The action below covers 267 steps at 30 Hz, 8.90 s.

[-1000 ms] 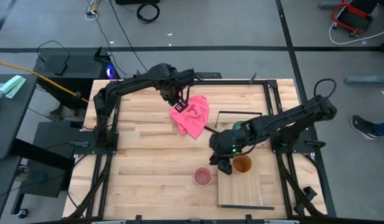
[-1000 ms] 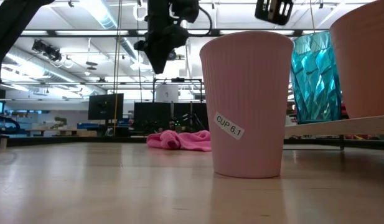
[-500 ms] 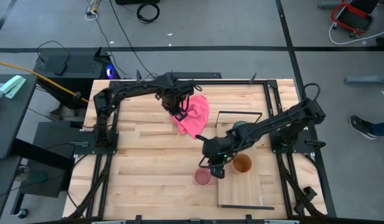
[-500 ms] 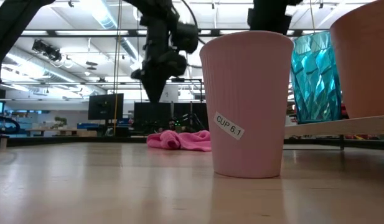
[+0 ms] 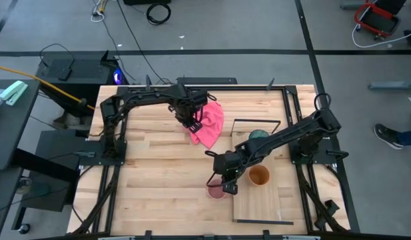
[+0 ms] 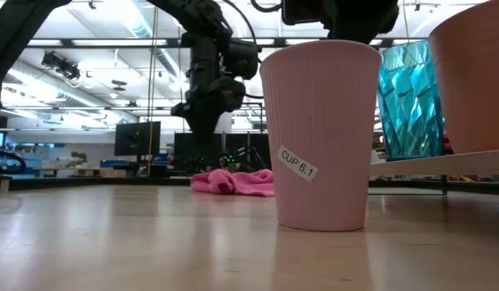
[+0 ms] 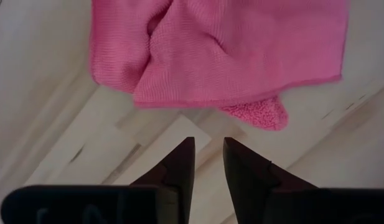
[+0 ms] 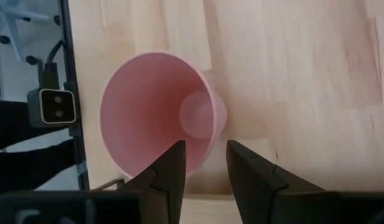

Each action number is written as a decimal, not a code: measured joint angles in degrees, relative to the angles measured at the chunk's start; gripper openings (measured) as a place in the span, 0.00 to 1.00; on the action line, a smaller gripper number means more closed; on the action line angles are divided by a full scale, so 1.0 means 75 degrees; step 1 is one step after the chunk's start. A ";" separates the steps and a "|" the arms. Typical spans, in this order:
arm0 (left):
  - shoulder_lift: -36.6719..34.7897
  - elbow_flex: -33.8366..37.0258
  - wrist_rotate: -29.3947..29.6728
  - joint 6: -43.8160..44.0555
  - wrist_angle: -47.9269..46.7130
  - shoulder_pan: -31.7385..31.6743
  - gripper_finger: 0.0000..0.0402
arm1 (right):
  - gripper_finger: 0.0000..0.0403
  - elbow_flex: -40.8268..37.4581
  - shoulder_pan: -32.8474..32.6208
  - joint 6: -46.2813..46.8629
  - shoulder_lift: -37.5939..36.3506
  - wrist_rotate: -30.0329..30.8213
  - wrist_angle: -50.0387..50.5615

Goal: Stack small to large cups/mugs on shelf
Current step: Put the pink cup on the shelf, then return to Home Position

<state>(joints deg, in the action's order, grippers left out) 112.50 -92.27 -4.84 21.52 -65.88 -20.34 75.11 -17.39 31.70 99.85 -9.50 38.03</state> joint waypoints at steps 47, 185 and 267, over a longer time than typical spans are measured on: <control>0.0001 0.0000 0.0005 0.0052 0.0309 0.0048 0.20 | 0.01 0.0626 0.0508 0.0107 0.0368 0.0049 0.0109; 0.0004 -0.0003 -0.0004 0.0256 0.0865 0.0481 0.17 | 0.15 -0.0527 -0.4057 0.5232 -0.1717 0.2452 0.2507; -1.2433 0.6505 0.2331 -0.1534 0.8304 0.4657 0.18 | 0.15 -0.6117 -0.5135 -0.3674 -1.2467 0.2860 -0.7499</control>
<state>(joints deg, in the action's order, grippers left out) 19.25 -43.48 12.64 10.01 -3.60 14.59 29.23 -55.90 4.15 6.34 11.94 -18.21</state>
